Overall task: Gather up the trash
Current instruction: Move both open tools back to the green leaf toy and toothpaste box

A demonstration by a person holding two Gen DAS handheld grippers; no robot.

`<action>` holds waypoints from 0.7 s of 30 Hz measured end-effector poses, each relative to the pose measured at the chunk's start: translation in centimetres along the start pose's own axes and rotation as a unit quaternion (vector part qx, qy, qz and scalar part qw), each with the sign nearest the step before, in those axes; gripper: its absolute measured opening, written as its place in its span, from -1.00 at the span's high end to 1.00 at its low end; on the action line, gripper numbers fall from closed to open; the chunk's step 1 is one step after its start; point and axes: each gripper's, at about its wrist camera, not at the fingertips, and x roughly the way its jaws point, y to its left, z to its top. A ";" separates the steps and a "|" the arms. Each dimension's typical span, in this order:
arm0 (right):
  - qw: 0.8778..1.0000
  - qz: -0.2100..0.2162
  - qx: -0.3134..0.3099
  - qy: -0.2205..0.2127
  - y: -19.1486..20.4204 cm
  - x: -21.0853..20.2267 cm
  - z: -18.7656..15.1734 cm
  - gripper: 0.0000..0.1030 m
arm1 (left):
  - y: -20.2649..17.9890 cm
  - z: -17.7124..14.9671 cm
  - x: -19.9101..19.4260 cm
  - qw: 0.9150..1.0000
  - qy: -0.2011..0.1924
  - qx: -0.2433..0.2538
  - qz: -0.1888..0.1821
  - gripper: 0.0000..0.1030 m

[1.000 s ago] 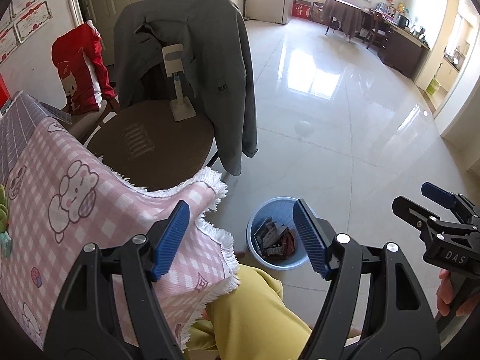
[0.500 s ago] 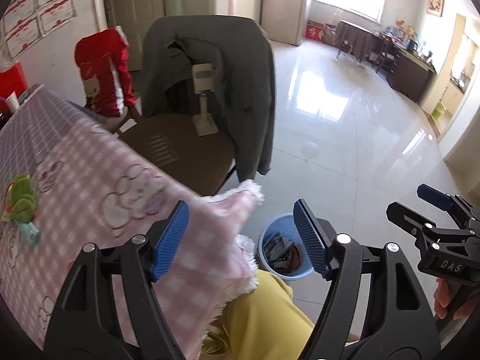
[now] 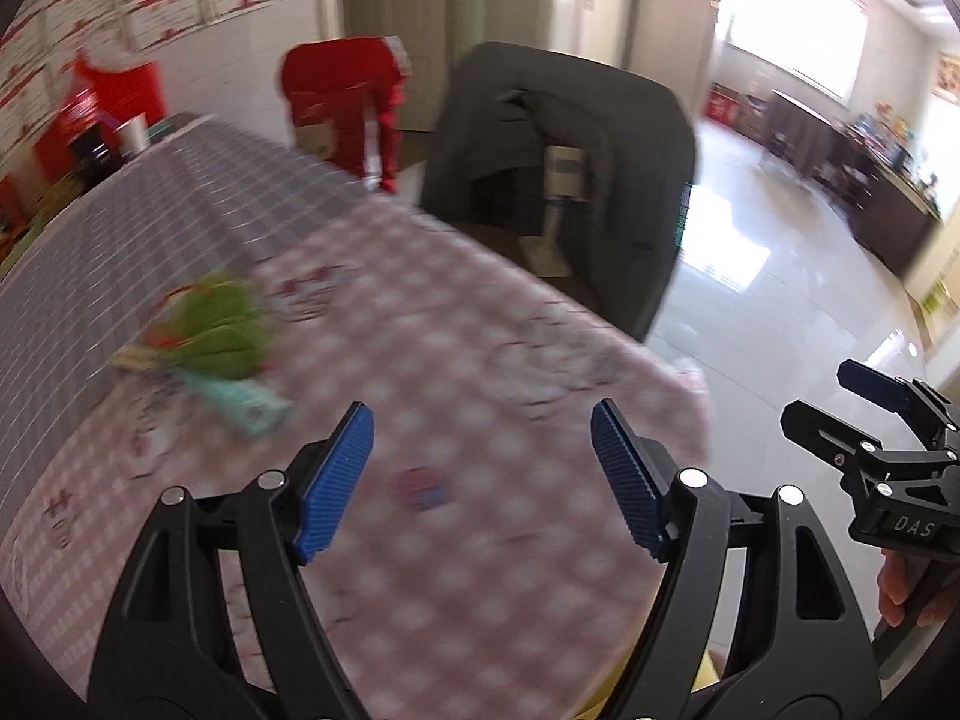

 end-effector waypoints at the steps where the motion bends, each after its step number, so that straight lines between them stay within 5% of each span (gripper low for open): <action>1: 1.000 0.008 -0.006 0.002 1.1 0.4 0.3 -0.77 | 1.2 -0.2 -0.4 1.000 0.001 -0.008 0.005 -0.46; 21: 0.973 0.151 -0.157 0.069 23.1 9.6 3.1 -0.77 | 20.5 -5.1 -4.8 0.981 0.017 -0.156 0.116 -0.51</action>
